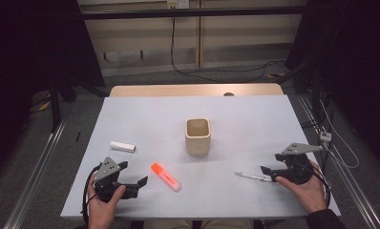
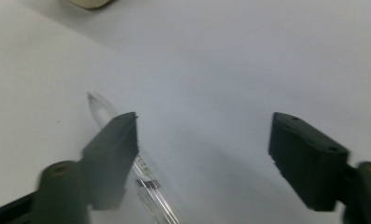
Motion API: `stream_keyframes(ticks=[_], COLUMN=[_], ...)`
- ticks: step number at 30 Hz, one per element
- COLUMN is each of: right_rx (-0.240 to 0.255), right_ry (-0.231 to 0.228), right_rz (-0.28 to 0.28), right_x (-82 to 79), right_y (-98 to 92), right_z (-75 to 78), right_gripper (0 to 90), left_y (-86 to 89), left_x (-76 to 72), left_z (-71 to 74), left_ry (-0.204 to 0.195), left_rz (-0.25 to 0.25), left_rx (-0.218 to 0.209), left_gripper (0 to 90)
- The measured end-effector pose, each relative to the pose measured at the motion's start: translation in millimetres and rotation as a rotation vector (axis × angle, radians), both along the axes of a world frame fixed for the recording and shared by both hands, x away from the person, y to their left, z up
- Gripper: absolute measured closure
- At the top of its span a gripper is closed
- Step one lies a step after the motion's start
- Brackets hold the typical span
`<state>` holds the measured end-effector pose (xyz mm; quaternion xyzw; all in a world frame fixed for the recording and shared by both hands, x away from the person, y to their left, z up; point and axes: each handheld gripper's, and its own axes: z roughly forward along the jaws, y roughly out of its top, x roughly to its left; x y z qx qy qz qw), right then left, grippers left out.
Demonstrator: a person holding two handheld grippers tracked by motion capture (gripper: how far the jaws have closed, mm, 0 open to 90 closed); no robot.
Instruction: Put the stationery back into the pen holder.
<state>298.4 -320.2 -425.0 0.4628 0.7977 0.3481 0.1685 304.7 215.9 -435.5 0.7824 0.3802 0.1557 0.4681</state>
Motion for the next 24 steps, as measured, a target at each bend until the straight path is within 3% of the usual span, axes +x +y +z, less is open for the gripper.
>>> stream_keyframes(ticks=[3, 10, 14, 24], right_rx=[0.012, -0.005, 0.001, -0.079], right_ry=[0.032, 0.051, 0.064, 0.128], right_rz=[0.024, 0.092, 0.147, 0.273], right_x=[4.1, 14.1, 18.8, 28.3], right_y=[2.7, 15.0, 25.4, 42.0], right_z=[-0.8, 6.3, 8.0, 8.5], right_gripper=[16.6, 13.8, 19.6, 24.3], left_y=[0.1, -0.2, 0.1, -0.3], left_x=[0.2, 0.1, 0.1, 0.3], left_z=[0.0, -0.1, -0.1, -0.4], left_ry=[0.0, 0.001, 0.0, 0.002], left_rz=[0.0, -0.001, -0.002, -0.002], left_rx=[0.005, 0.006, 0.008, 0.009], left_gripper=[5.9, 6.0, 6.0, 6.0])
